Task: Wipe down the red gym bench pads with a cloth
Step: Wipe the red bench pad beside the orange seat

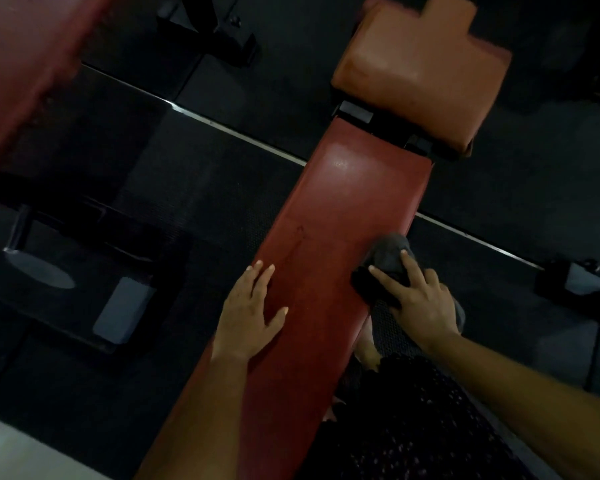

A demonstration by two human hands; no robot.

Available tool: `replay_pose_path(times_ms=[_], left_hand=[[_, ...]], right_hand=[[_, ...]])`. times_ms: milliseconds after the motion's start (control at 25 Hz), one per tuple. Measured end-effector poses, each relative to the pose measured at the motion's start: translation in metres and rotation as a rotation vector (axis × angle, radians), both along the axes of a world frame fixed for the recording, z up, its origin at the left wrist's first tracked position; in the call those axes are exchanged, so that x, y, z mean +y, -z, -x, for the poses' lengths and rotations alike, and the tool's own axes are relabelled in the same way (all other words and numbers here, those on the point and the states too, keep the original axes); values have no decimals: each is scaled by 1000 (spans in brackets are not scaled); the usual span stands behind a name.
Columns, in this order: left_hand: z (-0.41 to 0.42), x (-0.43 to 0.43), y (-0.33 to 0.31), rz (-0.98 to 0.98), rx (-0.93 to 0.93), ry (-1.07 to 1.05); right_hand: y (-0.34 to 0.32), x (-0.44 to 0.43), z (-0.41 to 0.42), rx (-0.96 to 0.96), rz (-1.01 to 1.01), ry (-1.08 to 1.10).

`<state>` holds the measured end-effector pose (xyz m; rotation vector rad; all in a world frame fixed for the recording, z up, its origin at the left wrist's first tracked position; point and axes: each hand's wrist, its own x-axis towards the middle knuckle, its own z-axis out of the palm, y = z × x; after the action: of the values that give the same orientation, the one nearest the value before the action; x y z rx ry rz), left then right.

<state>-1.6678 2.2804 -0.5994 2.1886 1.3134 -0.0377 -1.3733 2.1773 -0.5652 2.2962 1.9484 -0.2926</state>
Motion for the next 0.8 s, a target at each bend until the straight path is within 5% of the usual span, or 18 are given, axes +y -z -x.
replay_pose_path(times_ms=[400,640,800], left_hand=[[9,4,-13,48,48,59],[2,3,-19,70,59,3],[6,-3,-19,80,102,14]], right_hand=[[-11,153,75,-57,72,-243],[-6,142,76,-111,64,-441],[1,97,45,-131,2,-384]])
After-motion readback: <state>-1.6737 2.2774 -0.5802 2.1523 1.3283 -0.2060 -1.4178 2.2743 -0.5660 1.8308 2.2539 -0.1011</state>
